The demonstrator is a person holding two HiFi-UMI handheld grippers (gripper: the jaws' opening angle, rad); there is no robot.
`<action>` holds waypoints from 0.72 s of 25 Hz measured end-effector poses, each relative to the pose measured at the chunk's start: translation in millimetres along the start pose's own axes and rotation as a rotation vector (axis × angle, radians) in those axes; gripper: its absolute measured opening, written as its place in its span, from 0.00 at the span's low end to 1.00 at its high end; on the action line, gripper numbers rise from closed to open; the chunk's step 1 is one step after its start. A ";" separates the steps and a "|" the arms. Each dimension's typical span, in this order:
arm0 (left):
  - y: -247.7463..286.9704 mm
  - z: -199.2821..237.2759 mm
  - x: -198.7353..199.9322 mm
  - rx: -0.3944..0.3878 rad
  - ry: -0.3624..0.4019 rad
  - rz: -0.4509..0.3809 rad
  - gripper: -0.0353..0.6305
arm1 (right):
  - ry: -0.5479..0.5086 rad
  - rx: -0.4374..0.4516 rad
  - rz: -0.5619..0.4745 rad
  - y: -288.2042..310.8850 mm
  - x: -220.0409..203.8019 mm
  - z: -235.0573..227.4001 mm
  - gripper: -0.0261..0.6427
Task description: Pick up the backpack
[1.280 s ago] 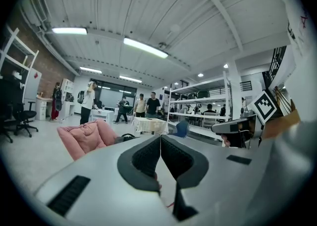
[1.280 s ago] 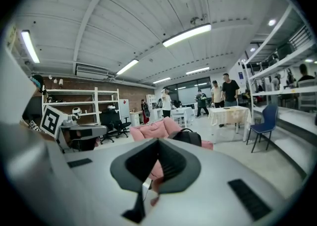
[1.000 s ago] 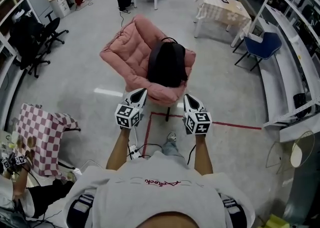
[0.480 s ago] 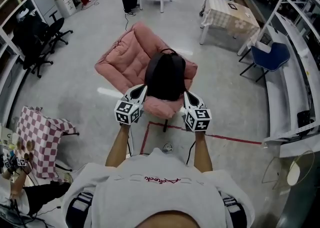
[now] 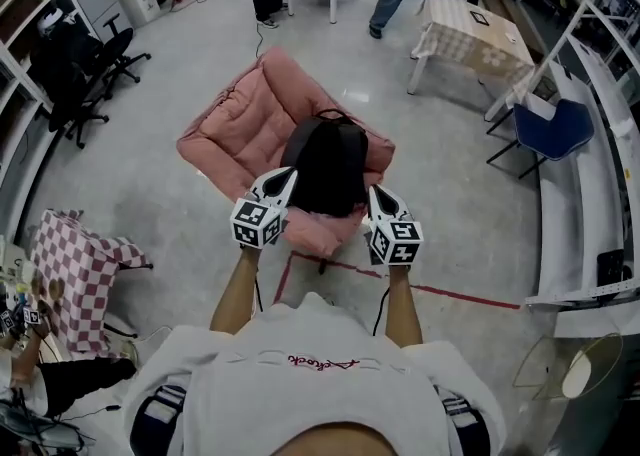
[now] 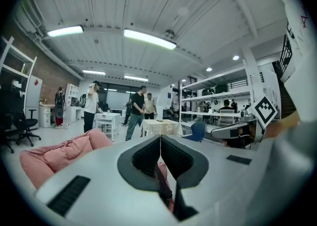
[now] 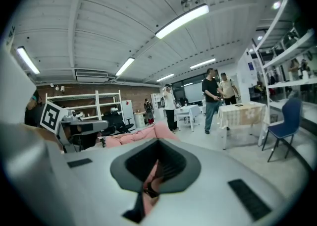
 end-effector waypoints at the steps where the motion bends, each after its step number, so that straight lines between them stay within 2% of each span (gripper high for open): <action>1: 3.4 2.0 -1.1 0.005 -0.002 0.004 0.07 | 0.005 0.005 0.003 4.2 -1.1 -3.2 0.07; 6: 14.9 10.1 -9.3 0.030 -0.021 0.027 0.07 | 0.010 0.035 0.031 20.2 -9.5 -8.1 0.07; 18: 26.6 15.7 -5.6 0.028 -0.001 0.039 0.07 | 0.012 0.050 0.045 33.1 -12.6 -14.2 0.07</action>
Point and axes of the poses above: the fingertips, and each gripper's own axes: y forward along the fingers, z to its left, x out of its top, the point moved 1 cm from there along -y, backward along the fingers, and after that the axes turned 6 degrees about z, right-handed, at the moved point
